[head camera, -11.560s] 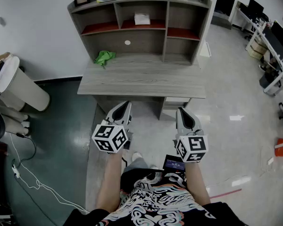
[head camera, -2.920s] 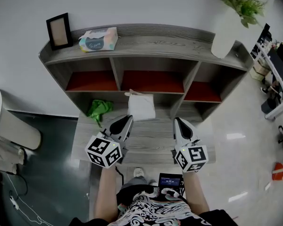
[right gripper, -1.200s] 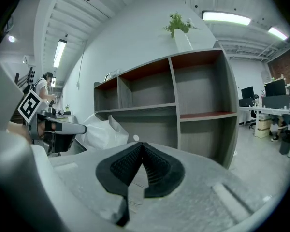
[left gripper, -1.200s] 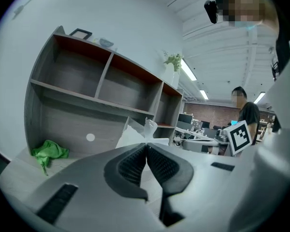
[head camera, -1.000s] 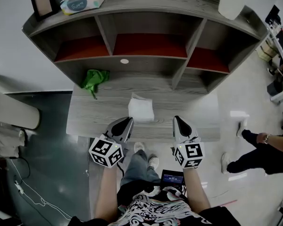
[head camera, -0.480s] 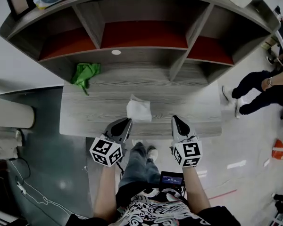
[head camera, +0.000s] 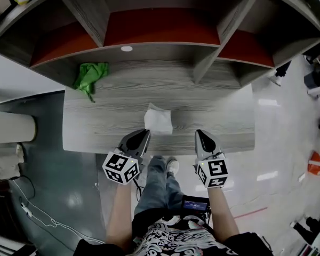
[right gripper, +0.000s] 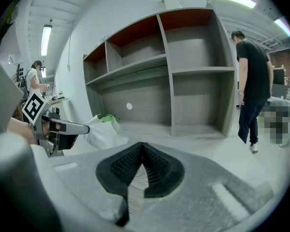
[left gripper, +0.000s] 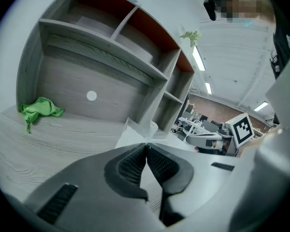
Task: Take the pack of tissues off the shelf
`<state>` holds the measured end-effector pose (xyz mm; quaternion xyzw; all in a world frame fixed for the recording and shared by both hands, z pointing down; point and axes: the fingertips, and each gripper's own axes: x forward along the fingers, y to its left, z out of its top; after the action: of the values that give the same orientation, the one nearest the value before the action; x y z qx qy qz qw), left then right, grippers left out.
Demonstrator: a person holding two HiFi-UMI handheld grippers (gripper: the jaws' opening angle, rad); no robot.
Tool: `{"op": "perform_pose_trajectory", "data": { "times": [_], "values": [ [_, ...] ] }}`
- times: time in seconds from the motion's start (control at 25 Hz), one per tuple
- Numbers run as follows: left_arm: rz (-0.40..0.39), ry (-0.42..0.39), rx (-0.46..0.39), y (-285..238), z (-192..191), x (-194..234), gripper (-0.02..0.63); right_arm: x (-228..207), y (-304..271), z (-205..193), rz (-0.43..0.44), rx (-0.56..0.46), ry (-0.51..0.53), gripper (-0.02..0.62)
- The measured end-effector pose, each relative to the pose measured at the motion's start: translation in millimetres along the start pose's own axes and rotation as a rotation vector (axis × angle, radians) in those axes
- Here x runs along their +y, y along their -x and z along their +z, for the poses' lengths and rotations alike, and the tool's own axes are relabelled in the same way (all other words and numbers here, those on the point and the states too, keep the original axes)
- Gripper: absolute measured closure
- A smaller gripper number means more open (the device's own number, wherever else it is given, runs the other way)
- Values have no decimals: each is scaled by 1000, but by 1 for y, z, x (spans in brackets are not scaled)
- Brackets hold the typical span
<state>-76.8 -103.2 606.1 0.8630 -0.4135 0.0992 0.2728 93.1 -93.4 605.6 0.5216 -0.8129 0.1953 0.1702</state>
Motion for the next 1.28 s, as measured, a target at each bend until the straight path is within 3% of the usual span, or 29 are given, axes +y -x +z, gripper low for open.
{"op": "perform_pose_trajectory", "data": {
  "times": [0.8,1.28],
  "values": [
    [45,-8,91,-26,-43,25,594,5,-23,-29,63,83,24,591],
    [52,-14,68,-25,-51,23,591,4,-22,-31,50,80,16,591]
  ]
}}
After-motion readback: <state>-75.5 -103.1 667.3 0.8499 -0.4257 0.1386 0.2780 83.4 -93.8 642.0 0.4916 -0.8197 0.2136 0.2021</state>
